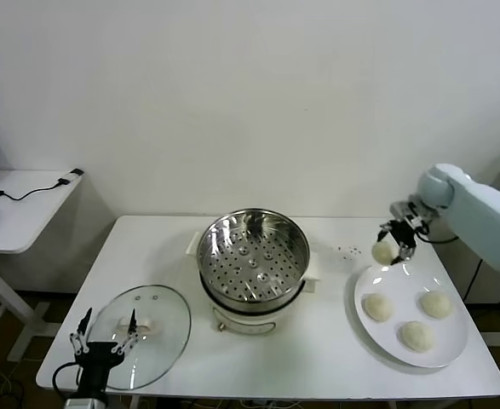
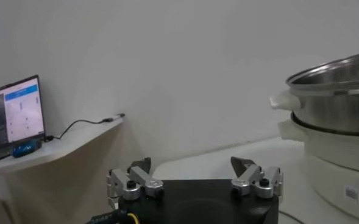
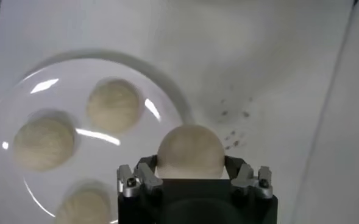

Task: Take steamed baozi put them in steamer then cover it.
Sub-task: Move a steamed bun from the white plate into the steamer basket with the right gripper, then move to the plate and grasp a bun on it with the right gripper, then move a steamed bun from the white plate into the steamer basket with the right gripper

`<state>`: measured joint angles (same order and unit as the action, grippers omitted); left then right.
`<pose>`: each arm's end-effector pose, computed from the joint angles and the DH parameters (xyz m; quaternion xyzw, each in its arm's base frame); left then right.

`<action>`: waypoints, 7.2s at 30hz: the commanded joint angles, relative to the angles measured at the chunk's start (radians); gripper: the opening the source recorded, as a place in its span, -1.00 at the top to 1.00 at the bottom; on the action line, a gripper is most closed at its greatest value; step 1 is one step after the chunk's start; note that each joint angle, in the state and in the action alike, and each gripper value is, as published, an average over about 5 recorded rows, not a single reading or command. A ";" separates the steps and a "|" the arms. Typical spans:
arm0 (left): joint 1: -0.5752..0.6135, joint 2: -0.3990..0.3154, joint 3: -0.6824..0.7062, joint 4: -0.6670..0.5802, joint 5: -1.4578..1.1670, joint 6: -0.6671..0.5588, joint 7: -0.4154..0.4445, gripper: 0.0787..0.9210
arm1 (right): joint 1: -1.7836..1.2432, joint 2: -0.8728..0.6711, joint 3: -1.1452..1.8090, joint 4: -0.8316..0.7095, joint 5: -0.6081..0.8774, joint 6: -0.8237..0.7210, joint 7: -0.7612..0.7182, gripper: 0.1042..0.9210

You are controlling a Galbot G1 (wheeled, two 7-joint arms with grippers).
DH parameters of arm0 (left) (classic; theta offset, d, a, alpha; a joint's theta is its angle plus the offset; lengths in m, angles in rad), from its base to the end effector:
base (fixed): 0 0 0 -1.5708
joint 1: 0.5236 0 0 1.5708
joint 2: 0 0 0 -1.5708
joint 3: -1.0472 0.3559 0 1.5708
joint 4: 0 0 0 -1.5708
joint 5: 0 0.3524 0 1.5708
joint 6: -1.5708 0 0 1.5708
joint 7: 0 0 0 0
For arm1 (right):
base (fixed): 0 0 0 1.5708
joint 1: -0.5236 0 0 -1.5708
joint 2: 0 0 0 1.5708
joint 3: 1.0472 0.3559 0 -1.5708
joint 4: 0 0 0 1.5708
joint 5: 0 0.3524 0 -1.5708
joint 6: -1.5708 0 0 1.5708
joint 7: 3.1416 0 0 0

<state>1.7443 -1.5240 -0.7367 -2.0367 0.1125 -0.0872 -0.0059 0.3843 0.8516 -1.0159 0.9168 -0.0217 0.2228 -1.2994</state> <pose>0.1112 0.0758 -0.3465 0.0667 -0.9857 -0.1364 0.0730 0.6085 -0.1654 -0.0765 0.5718 -0.4443 0.6076 0.3263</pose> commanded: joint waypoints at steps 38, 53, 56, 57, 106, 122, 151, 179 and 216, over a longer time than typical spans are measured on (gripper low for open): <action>0.018 0.025 0.007 0.014 -0.018 0.005 -0.010 -0.77 | -0.019 0.633 -0.092 -0.089 -0.392 0.467 0.122 -0.53; 0.027 0.020 0.007 0.015 -0.018 0.004 -0.009 -0.77 | -0.022 0.614 -0.108 -0.085 -0.343 0.438 0.113 -0.64; 0.032 0.019 0.007 0.016 -0.018 0.002 -0.010 -0.77 | -0.004 0.602 -0.101 -0.073 -0.313 0.437 0.104 -0.72; 0.034 0.019 0.007 0.016 -0.018 0.002 -0.010 -0.77 | 0.005 0.596 -0.099 -0.067 -0.298 0.437 0.101 -0.74; 0.060 0.001 0.019 -0.020 -0.015 -0.002 -0.009 -0.77 | -0.254 -0.343 -0.120 0.349 0.225 -0.473 0.247 -0.76; 0.072 0.007 0.004 -0.007 -0.041 -0.007 -0.007 -0.77 | -0.335 -0.239 -0.059 0.264 0.204 -0.468 0.275 -0.76; 0.077 0.002 0.018 -0.020 -0.048 -0.005 -0.008 -0.77 | -0.020 -0.267 -0.250 0.275 0.399 -0.453 0.240 -0.48; 0.085 0.051 0.083 -0.043 -0.007 -0.031 -0.012 -0.77 | 0.475 0.478 -0.640 0.151 1.023 -0.546 0.299 -0.47; 0.070 0.051 0.069 -0.016 -0.022 -0.025 -0.013 -0.77 | 0.182 0.596 -0.589 0.123 0.911 -0.576 0.384 -0.51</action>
<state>1.8159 -1.4723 -0.6667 -2.0528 0.0899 -0.1141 -0.0195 0.5918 1.4333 -1.6070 1.0426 0.8953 -0.3520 -0.9253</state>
